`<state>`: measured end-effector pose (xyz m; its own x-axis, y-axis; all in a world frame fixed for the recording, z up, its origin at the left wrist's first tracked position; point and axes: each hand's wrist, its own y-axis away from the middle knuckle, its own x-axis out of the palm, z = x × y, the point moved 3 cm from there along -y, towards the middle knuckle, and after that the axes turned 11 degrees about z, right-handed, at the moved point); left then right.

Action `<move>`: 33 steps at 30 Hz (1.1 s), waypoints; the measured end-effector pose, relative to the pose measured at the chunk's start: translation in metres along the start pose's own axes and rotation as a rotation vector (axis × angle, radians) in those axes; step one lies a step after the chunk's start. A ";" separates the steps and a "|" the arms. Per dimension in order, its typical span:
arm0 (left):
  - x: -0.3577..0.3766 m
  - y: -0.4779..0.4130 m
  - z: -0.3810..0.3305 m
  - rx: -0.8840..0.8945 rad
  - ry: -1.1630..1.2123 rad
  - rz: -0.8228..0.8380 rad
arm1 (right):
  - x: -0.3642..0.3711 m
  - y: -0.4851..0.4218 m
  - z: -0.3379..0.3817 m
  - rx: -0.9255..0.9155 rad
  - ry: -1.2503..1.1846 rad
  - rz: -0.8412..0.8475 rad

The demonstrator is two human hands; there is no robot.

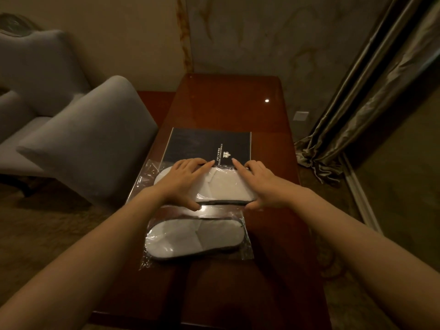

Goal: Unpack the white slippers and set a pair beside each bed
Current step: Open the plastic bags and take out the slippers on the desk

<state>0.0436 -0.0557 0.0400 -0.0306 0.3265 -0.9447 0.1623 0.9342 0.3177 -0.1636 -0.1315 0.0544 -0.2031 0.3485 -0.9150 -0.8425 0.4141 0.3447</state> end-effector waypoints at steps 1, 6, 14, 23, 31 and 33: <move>0.000 -0.001 0.000 0.002 -0.002 0.000 | 0.000 0.002 -0.001 0.000 -0.007 -0.002; 0.002 0.003 0.012 -0.049 0.009 0.025 | 0.002 0.013 -0.018 0.036 0.030 -0.019; 0.019 0.004 0.030 -0.148 0.071 0.008 | -0.004 0.032 -0.053 0.111 0.087 -0.101; 0.043 -0.013 0.042 -0.263 0.028 0.006 | 0.002 0.053 -0.094 0.310 -0.137 -0.182; 0.079 -0.032 0.028 -0.287 0.035 0.113 | 0.032 0.031 -0.104 0.575 -0.408 -0.327; 0.083 -0.043 0.023 -0.308 0.084 0.137 | 0.040 0.014 -0.097 0.596 -0.378 -0.322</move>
<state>0.0572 -0.0722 -0.0536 -0.1120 0.4504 -0.8858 -0.1346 0.8763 0.4626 -0.2319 -0.1937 0.0020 0.2812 0.3530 -0.8924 -0.3984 0.8889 0.2261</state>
